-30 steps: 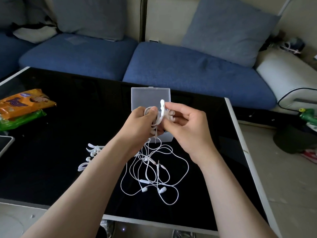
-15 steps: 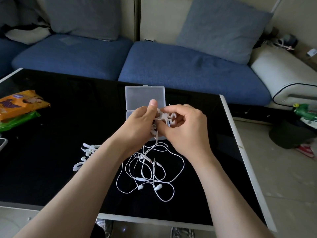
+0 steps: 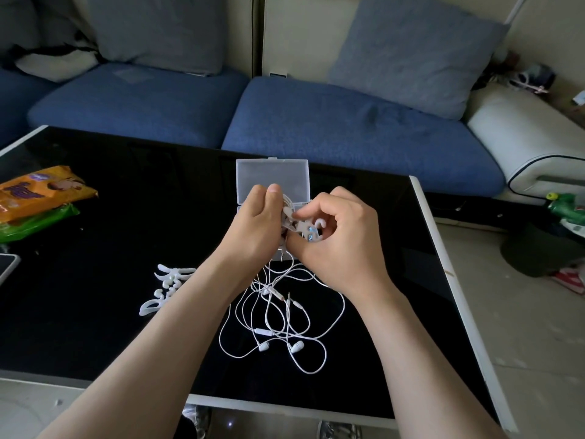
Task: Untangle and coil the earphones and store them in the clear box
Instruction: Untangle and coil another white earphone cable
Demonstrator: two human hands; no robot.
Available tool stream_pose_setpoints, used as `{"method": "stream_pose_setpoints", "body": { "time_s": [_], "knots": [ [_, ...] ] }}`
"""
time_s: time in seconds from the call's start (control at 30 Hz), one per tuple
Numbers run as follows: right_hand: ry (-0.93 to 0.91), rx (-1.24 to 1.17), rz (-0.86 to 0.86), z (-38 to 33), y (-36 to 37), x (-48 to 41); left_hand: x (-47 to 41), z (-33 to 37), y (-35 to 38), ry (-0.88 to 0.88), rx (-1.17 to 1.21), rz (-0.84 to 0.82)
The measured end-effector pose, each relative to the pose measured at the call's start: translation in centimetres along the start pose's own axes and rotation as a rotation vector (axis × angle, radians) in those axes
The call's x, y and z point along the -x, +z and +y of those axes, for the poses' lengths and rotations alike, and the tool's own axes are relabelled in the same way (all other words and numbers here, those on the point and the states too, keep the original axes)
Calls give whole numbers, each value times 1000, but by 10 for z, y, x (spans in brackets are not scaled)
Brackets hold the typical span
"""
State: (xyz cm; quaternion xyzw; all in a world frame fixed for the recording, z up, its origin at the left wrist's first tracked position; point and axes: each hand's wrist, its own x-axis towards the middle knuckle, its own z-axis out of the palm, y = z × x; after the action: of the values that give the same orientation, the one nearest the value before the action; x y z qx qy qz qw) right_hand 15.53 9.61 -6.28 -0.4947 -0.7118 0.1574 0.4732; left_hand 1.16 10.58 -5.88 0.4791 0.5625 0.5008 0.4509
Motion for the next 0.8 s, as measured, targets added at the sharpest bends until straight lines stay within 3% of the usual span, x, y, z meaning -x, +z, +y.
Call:
{"method": "stream_pose_setpoints", "body": {
  "time_s": [0.1, 0.3, 0.5, 0.67, 0.8],
  "knots": [
    [-27, 17, -21, 0, 1, 2, -1, -3, -4, 28, -62, -19],
    [-23, 29, 108, -2, 1, 1, -1, -2, -7, 16, -110, -14],
    [-16, -8, -31, -6, 2, 2, -1, -2, -9, -27, -69, -72],
    [106, 21, -5, -1, 6, 0, 2, -2, -4, 74, -199, -100],
    [67, 0, -33, -5, 5, 2, 1, -4, -6, 96, -265, -61]
  ]
}}
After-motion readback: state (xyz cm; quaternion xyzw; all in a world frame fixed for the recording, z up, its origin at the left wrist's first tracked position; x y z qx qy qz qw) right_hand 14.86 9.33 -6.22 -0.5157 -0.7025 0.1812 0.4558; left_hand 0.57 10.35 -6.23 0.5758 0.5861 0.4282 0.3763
